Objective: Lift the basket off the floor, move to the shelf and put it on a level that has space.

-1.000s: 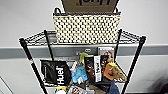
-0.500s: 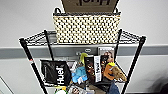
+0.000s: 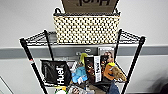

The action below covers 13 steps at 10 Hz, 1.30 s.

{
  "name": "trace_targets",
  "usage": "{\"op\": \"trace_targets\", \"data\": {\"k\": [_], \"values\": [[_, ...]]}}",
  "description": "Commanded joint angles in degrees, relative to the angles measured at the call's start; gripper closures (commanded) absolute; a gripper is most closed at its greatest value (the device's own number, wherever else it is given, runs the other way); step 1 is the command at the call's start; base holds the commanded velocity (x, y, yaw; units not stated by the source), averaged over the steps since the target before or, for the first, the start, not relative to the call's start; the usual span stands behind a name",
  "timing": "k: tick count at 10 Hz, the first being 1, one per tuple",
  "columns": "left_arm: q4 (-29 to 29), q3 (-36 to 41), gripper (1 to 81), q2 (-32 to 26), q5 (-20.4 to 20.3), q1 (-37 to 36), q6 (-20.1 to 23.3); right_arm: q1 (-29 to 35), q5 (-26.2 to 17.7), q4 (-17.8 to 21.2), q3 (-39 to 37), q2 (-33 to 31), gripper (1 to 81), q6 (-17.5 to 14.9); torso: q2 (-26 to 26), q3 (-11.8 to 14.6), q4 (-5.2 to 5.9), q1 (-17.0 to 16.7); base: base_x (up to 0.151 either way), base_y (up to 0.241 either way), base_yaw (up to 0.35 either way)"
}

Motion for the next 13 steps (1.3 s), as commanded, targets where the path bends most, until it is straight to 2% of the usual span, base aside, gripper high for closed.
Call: {"op": "trace_targets", "data": {"k": [1,3,7,11,13], "values": [[3.7,-2.8,1.0,2.0,1.7,-0.3,0.5,0.2,-2.7,0.5,-4.5,2.6,1.0,-3.1,0.0,0.0,0.00,0.0,0.000,0.000,0.000],[4.6,-7.9,1.0,6.5,0.3,2.1,0.5,-2.1,-2.7,0.6,-8.8,6.3,1.0,-5.2,0.0,0.0,0.00,0.0,0.000,0.000,0.000],[6.4,-18.6,1.0,15.0,0.4,4.7,0.5,-4.9,-2.7,0.5,-15.5,11.2,1.0,-6.8,-0.1,0.1,0.00,-0.1,0.000,0.000,0.000],[7.6,-25.0,1.0,19.1,0.5,6.4,0.6,-7.5,-2.7,0.5,-26.5,17.7,1.0,-9.7,-0.1,0.1,0.00,-0.1,0.000,0.000,0.000],[8.3,-28.9,1.0,22.1,0.7,7.1,0.6,-8.4,-2.8,0.4,-31.9,21.3,1.0,-10.1,-0.1,0.1,0.00,-0.1,0.000,0.000,0.000]]}}
